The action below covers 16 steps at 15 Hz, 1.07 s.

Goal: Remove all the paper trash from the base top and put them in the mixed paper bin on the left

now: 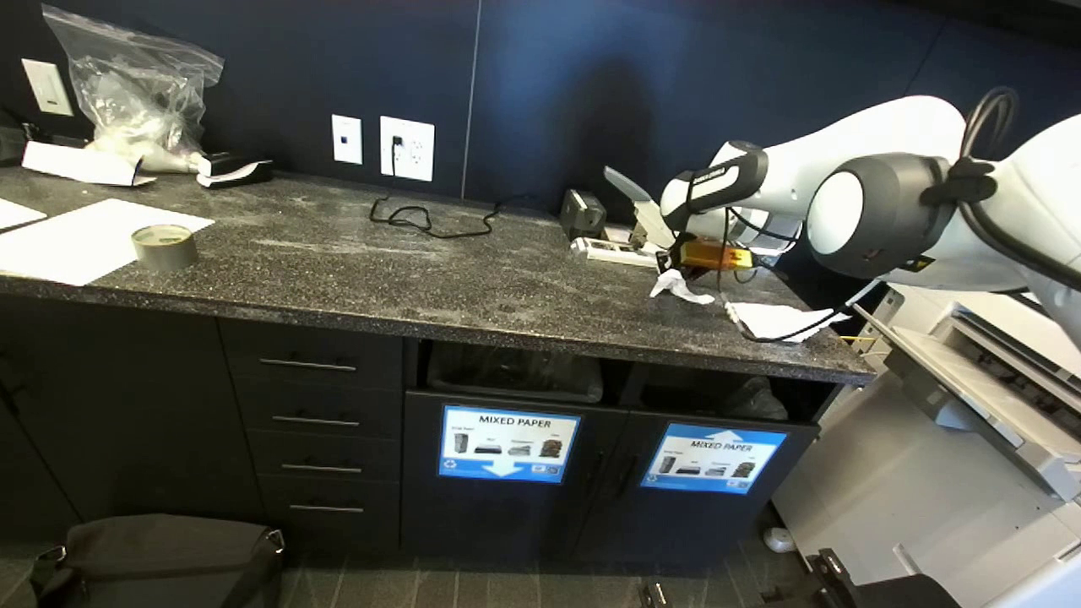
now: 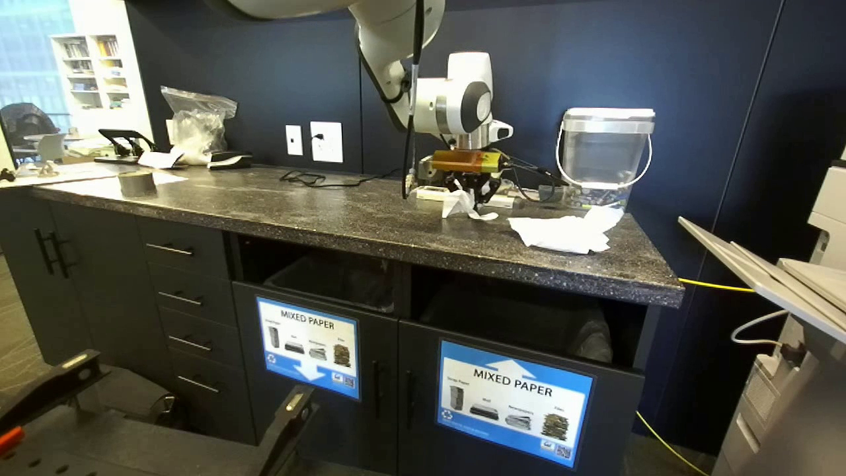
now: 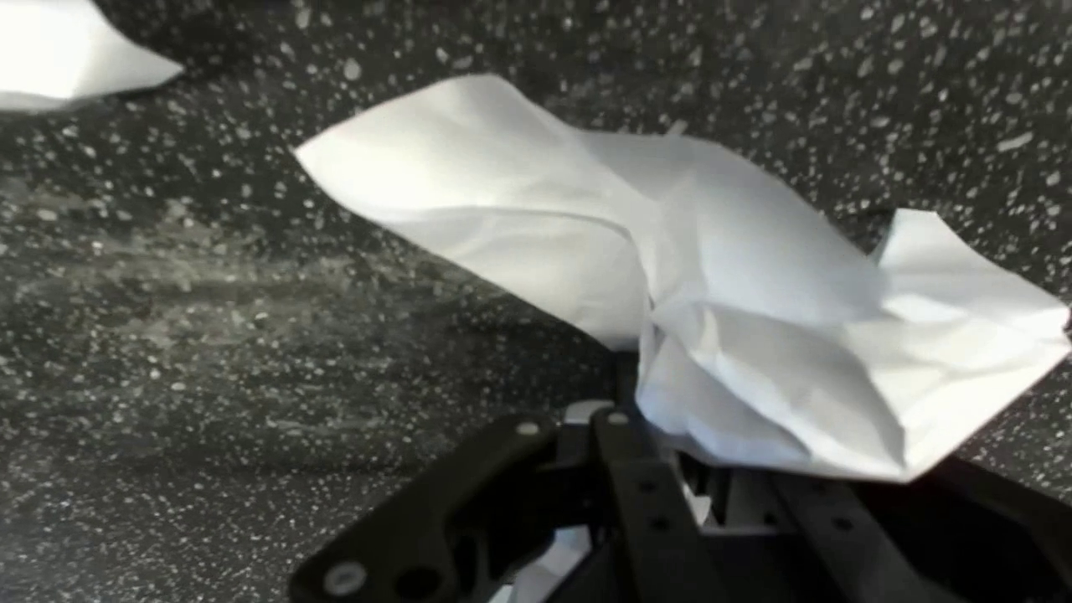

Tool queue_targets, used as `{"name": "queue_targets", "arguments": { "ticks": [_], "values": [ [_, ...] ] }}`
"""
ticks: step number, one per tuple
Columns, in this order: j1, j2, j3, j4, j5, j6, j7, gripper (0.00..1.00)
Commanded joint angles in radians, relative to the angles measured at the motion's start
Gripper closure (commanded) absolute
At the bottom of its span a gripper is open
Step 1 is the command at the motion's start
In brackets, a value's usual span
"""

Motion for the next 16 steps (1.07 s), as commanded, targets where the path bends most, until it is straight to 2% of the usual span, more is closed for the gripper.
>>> {"name": "queue_targets", "arguments": {
  "ticks": [1,5,8,11,16],
  "values": [
    [0.012,-0.085,0.019,-0.156,-0.013,-0.032,-0.093,0.89],
    [0.024,-0.189,0.026,-0.332,-0.005,-0.004,-0.168,0.89],
    [0.01,-0.258,0.06,-0.444,-0.028,-0.003,-0.19,0.89],
    [0.014,-0.332,0.067,-0.571,-0.031,0.008,-0.186,0.89],
    [0.036,-0.461,0.038,-0.793,-0.061,0.039,-0.145,0.88]
  ]
}}
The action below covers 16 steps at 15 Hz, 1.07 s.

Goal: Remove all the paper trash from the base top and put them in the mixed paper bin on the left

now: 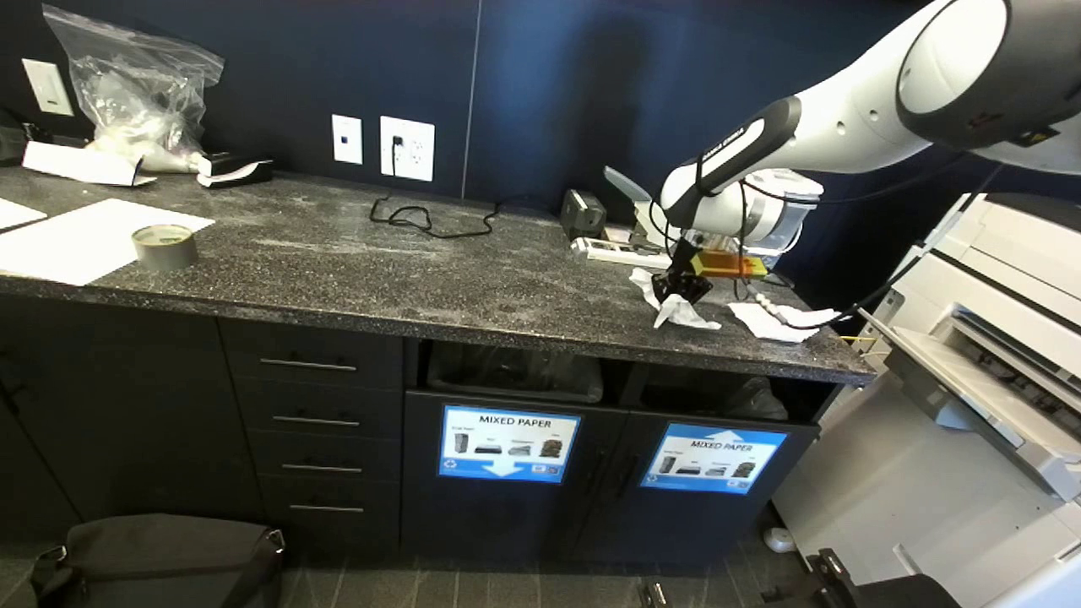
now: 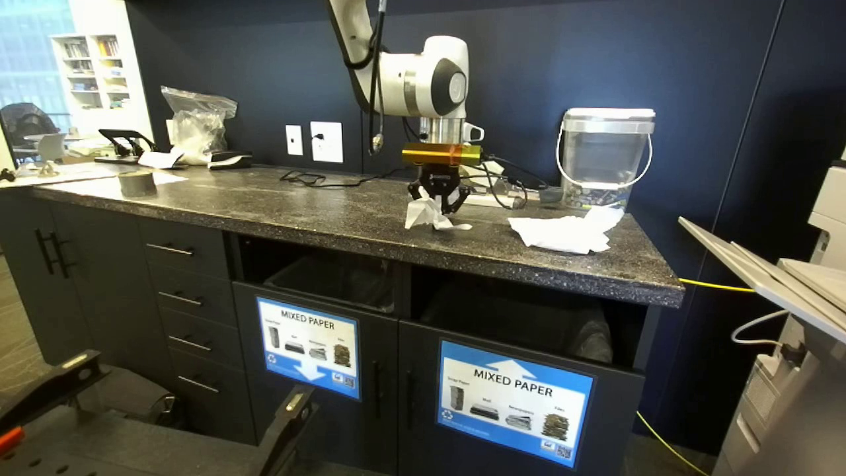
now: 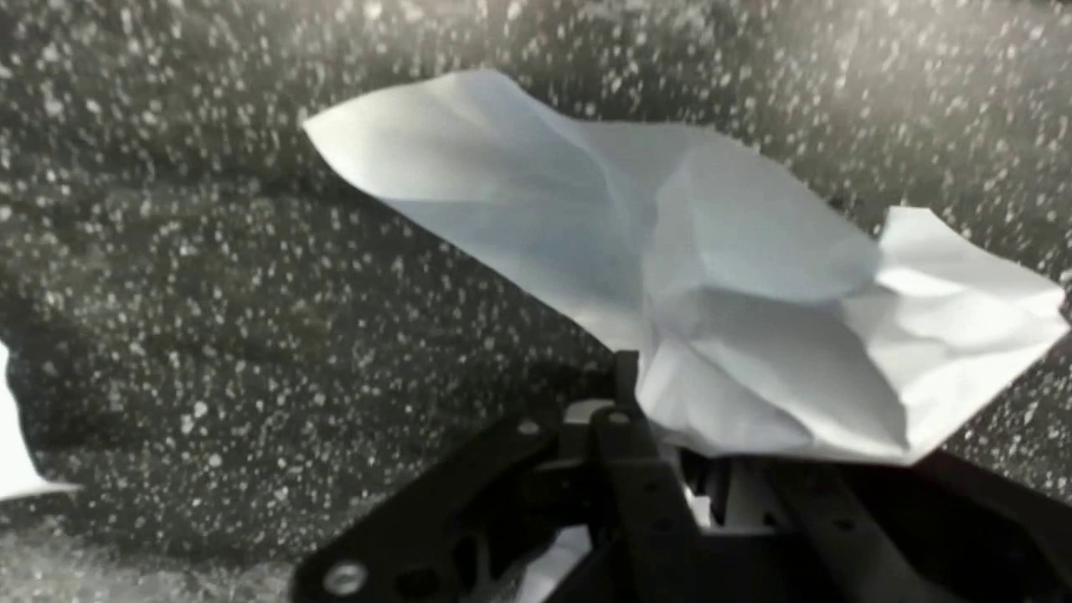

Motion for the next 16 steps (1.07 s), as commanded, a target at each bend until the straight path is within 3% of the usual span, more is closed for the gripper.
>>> {"name": "queue_targets", "arguments": {
  "ticks": [1,7,12,16],
  "values": [
    [0.013,-0.125,-0.019,-0.239,-0.044,0.048,0.029,0.88],
    [0.021,-0.278,-0.037,-0.531,-0.081,0.177,0.068,0.89],
    [0.02,-0.374,-0.055,-0.796,-0.083,0.424,0.12,0.89],
    [0.027,-0.33,-0.081,-0.921,-0.078,0.611,0.163,0.89]
  ]
}}
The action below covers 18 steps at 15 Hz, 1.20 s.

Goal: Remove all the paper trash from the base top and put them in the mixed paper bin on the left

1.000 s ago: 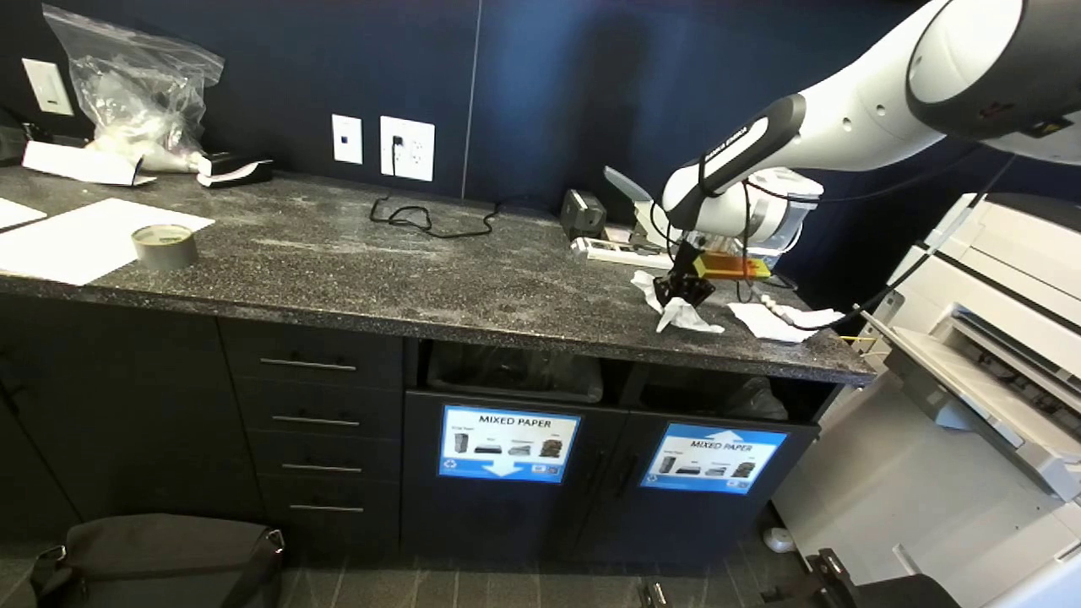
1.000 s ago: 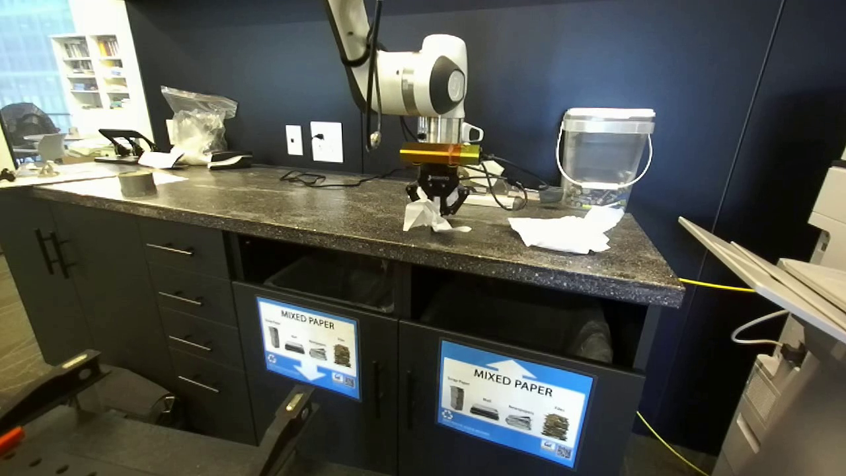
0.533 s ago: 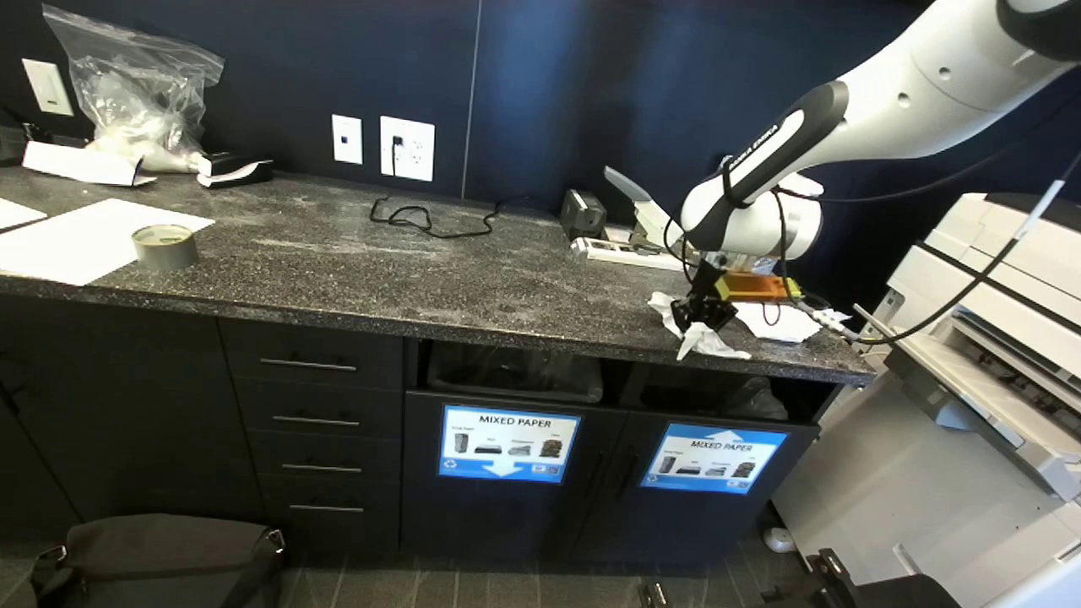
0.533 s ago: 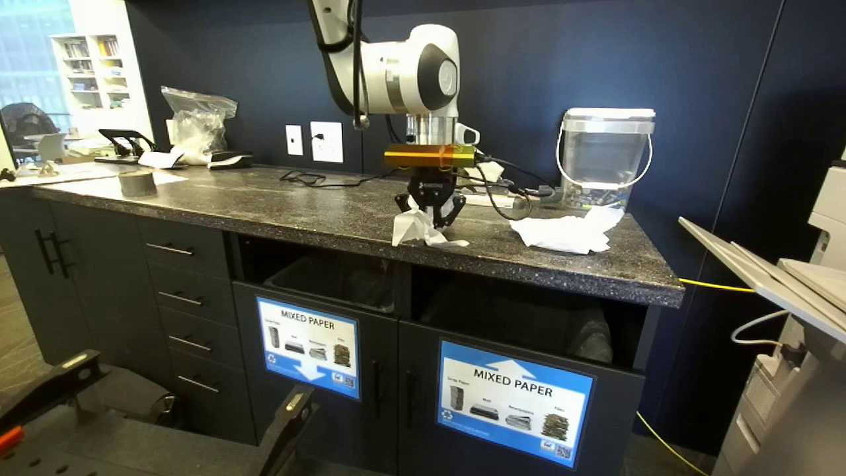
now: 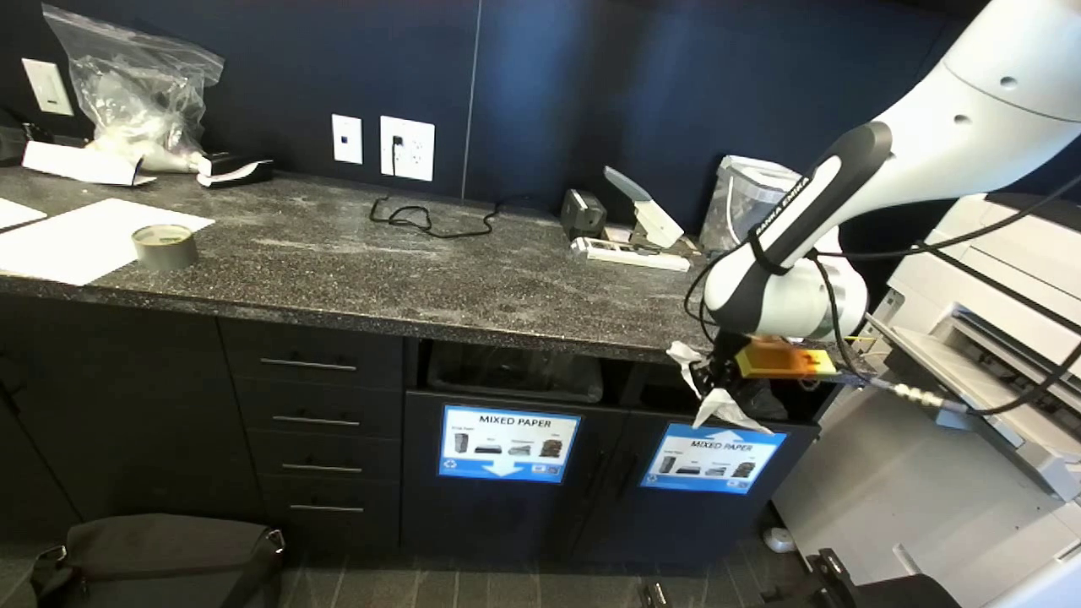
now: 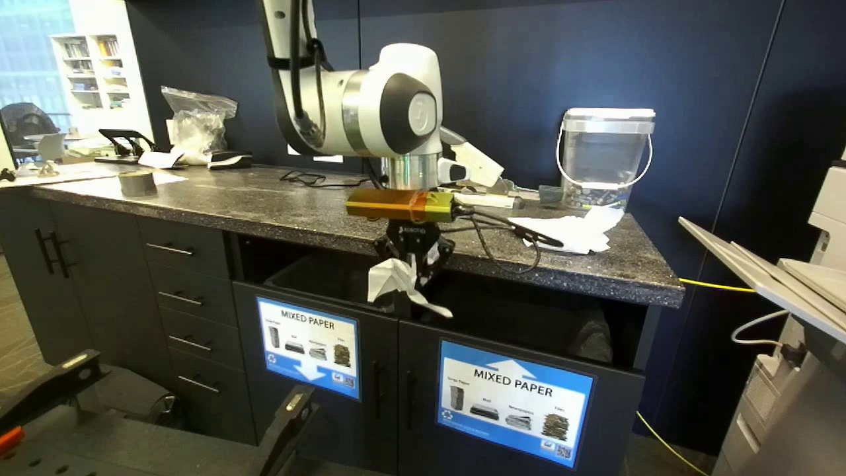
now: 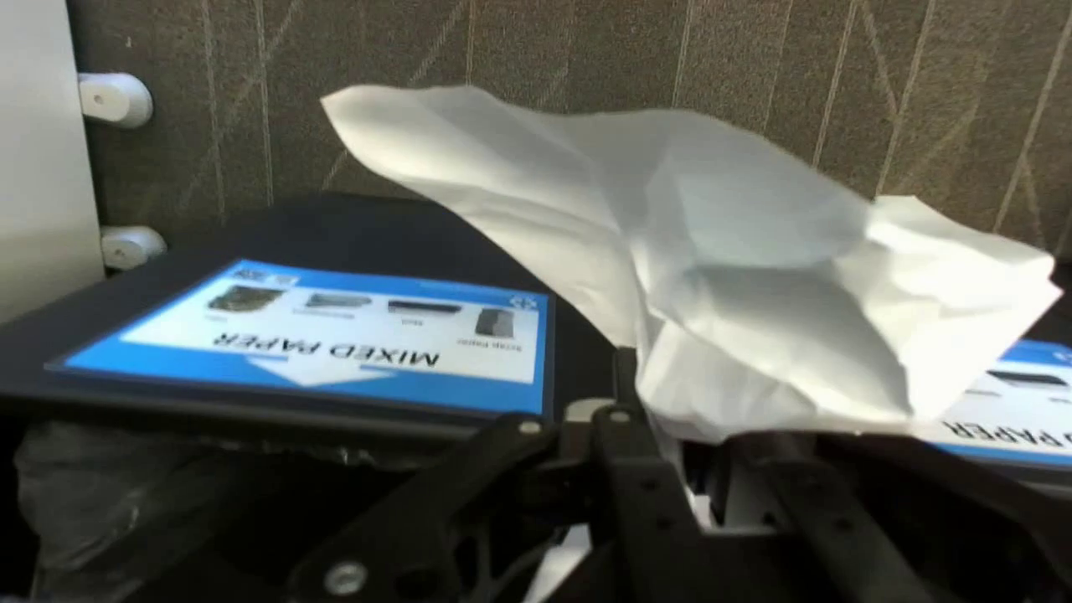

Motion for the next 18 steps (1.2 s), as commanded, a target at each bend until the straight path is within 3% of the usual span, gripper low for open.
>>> {"name": "queue_targets", "arguments": {
  "ticks": [1,4,9,14,18],
  "values": [
    [0.035,0.024,-0.051,-0.118,-0.015,0.212,0.072,0.89],
    [0.04,0.121,-0.068,-0.12,0.004,0.447,0.088,0.9],
    [-0.007,0.324,-0.031,-0.038,0.007,0.769,0.097,0.88],
    [-0.04,0.517,-0.026,0.147,-0.007,0.943,0.111,0.88],
    [-0.055,0.644,-0.024,0.331,-0.015,0.969,0.114,0.88]
  ]
}}
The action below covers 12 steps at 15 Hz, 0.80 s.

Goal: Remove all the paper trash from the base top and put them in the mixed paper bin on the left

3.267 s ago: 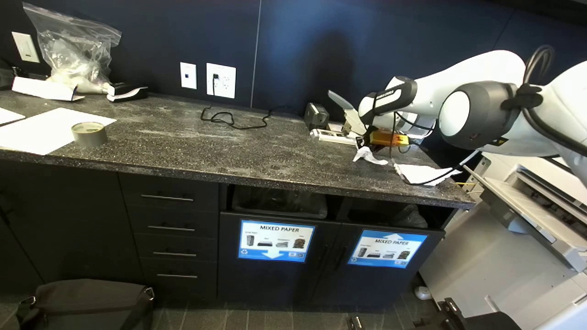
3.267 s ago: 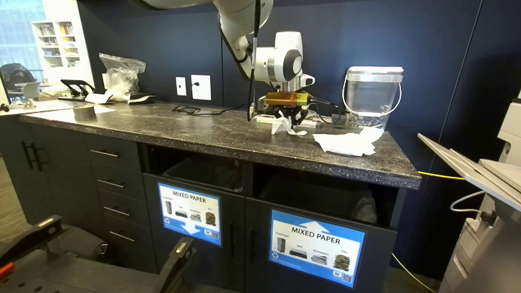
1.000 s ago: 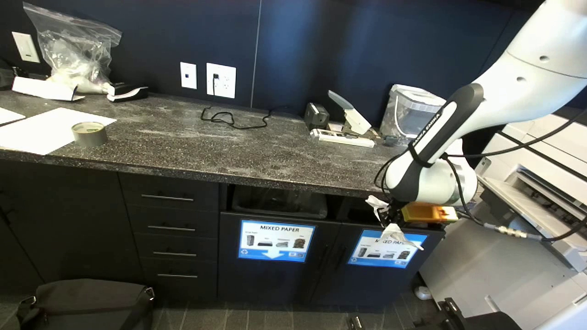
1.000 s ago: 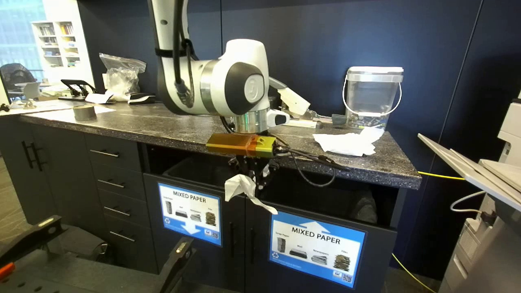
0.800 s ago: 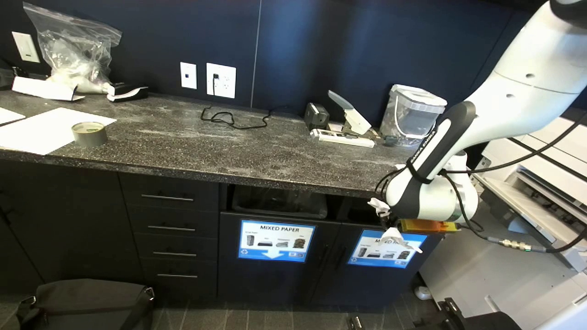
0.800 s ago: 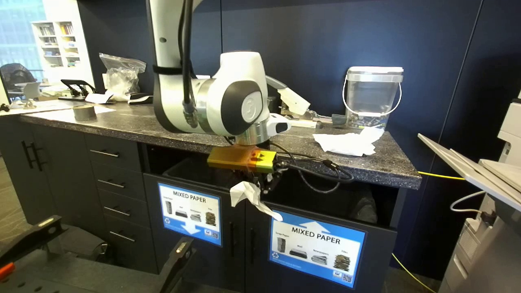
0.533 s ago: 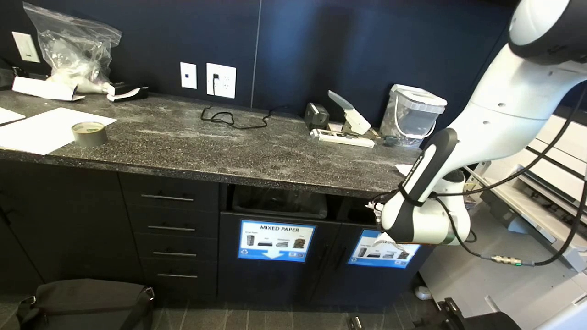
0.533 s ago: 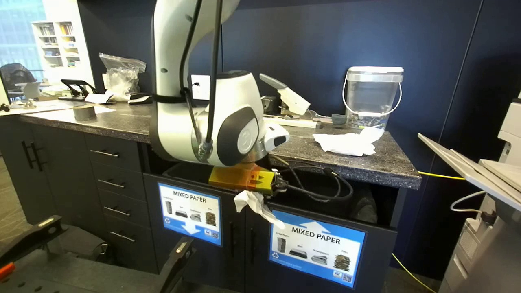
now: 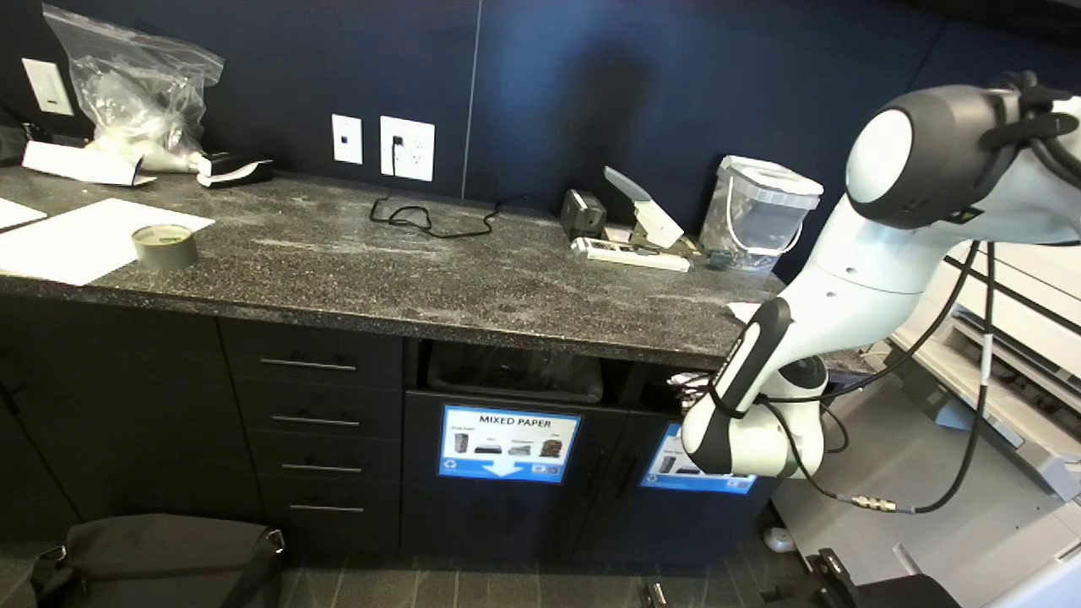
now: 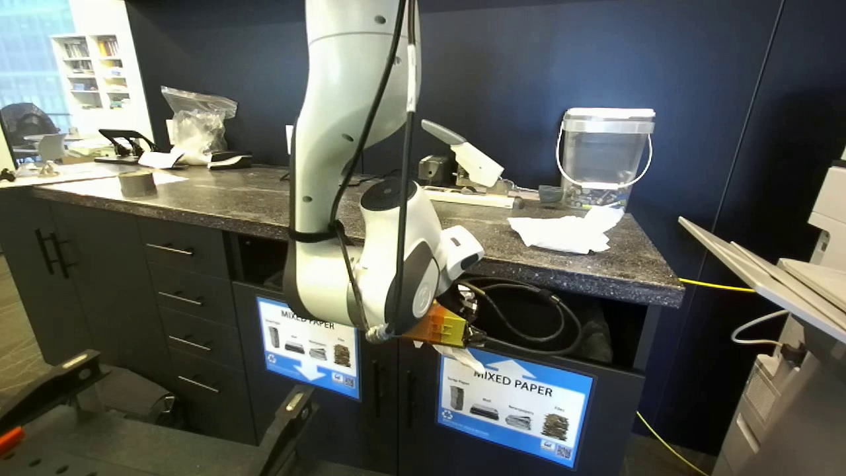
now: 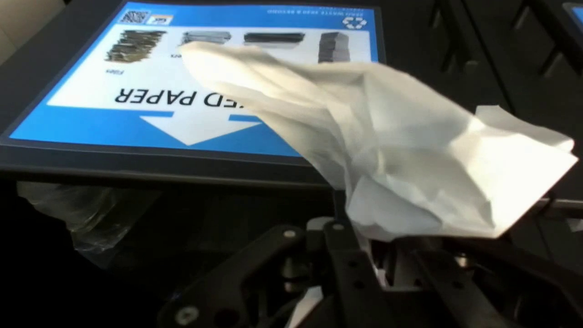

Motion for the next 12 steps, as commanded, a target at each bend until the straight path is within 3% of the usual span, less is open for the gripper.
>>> {"name": "queue_targets", "arguments": {
  "ticks": [1,8,12],
  "values": [
    [-0.029,0.135,0.014,0.196,-0.019,0.047,0.018,0.87],
    [-0.029,0.288,0.009,0.462,-0.018,0.037,0.016,0.87],
    [-0.02,0.349,0.006,0.556,-0.013,0.075,0.014,0.87]
  ]
}}
